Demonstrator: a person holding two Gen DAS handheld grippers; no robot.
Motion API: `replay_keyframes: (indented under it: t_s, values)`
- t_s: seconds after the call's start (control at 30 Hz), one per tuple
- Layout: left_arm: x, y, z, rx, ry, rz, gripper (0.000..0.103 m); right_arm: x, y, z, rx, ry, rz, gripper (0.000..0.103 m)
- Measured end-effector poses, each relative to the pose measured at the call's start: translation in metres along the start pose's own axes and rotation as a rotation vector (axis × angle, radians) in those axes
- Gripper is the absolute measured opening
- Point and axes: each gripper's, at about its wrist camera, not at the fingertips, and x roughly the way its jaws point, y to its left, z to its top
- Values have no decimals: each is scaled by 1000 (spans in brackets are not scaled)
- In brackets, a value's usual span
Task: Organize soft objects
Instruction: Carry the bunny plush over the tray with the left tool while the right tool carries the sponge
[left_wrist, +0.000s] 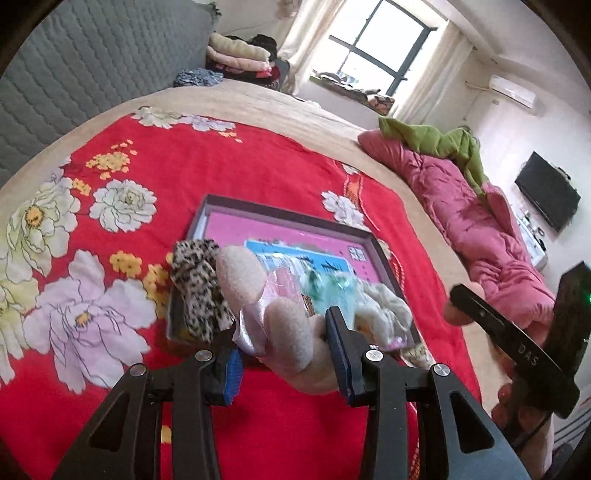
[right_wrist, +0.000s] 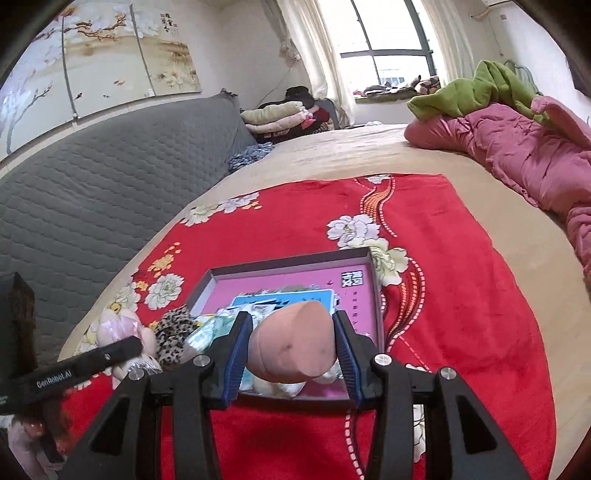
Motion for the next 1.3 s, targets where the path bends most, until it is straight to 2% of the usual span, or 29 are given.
replay_keyframes:
  t_s: [0.43, 0.53, 0.73, 1.03, 1.3]
  values:
    - [21, 10, 23, 1, -36, 38, 41, 16, 1, 0, -34, -6, -70, 45]
    - [27, 11, 22, 15, -30, 64, 41, 18, 2, 0, -47, -6, -80, 45]
    - [40, 13, 23, 11, -9, 58, 41, 26, -3, -2, -48, 9, -103, 45]
    - [53, 17, 22, 37, 2, 95, 41, 40, -4, -16, -72, 52, -123, 45]
    - [73, 30, 16, 19, 47, 106, 41, 49, -8, -22, -74, 61, -144, 45]
